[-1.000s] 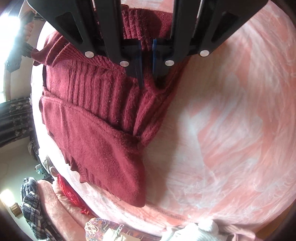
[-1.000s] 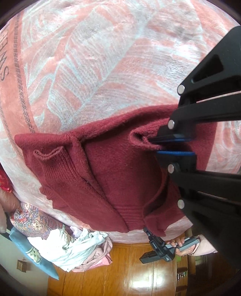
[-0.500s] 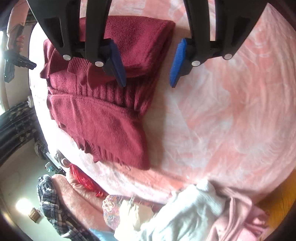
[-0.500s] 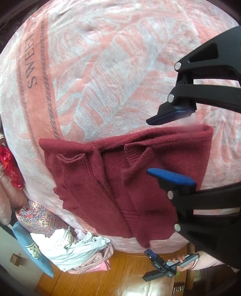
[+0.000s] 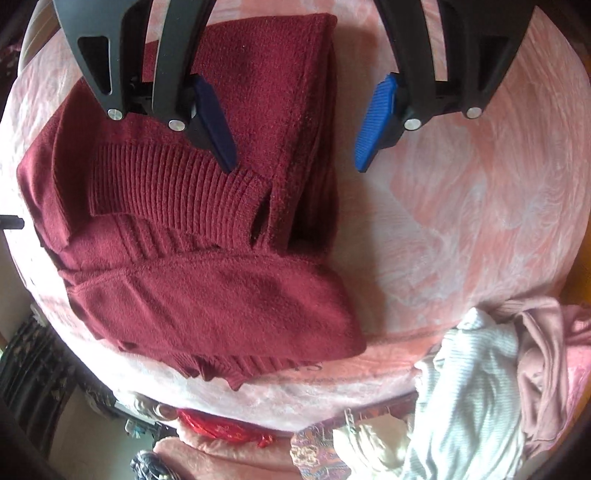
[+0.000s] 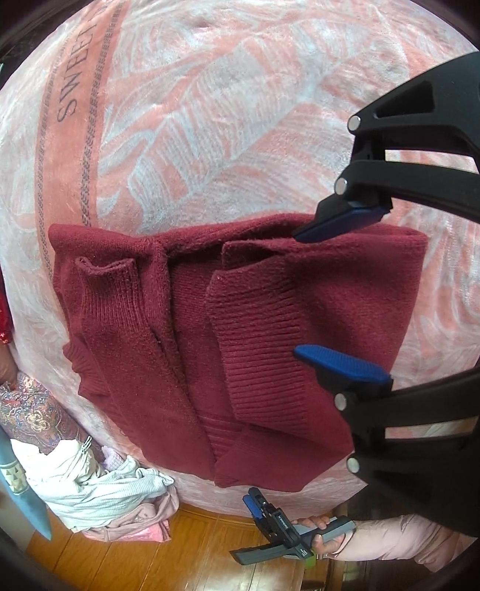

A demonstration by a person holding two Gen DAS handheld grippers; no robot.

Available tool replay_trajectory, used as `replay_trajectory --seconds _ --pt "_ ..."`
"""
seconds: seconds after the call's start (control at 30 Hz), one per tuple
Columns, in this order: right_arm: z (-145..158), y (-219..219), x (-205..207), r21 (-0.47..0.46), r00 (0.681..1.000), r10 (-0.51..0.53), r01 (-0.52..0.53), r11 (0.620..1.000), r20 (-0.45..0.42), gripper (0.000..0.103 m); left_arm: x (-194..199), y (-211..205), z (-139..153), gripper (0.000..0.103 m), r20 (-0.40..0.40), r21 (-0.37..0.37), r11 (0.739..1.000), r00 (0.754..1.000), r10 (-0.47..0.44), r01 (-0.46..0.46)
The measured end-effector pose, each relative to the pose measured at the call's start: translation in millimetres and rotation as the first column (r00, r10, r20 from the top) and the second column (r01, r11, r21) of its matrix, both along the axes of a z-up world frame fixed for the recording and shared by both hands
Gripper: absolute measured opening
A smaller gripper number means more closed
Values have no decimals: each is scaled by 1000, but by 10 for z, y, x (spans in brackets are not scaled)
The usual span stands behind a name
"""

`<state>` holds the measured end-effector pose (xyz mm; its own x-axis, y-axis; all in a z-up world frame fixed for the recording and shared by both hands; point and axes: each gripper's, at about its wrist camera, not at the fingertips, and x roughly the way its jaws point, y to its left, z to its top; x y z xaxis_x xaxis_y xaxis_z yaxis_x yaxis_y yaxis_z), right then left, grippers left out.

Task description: Fold small clothes

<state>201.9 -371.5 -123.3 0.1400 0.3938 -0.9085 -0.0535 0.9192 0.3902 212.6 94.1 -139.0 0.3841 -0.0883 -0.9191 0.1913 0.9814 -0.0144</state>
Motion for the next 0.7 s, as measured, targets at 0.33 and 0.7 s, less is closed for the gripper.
replay_trajectory --seconds 0.33,0.7 --pt "-239 70 109 -19 998 52 -53 998 -45 60 94 -184 -200 67 -55 25 999 998 -36 37" --pt "-209 141 36 -57 992 121 -122 991 -25 7 46 -148 -240 12 -100 -77 997 995 -27 19"
